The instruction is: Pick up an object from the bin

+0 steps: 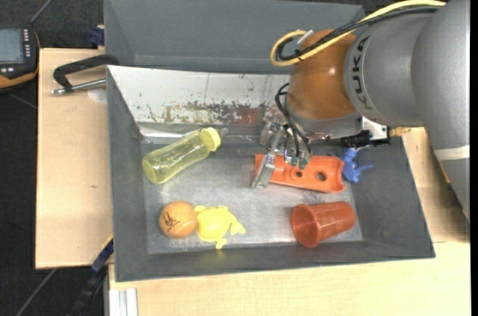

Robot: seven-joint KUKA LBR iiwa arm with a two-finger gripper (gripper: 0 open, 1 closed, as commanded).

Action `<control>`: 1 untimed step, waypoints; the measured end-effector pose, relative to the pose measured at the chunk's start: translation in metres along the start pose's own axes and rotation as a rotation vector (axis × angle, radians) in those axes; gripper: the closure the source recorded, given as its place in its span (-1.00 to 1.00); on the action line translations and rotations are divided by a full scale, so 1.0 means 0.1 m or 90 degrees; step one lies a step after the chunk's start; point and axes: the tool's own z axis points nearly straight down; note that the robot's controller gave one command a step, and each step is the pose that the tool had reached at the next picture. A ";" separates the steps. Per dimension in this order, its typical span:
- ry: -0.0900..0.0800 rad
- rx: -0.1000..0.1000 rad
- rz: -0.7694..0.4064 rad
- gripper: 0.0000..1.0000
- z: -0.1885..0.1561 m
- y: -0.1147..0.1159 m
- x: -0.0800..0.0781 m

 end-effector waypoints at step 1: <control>-0.004 -0.001 0.019 1.00 -0.04 -0.64 -0.24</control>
Offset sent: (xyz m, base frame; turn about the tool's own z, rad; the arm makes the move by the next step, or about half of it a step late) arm 0.0000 0.0000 0.0000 0.0000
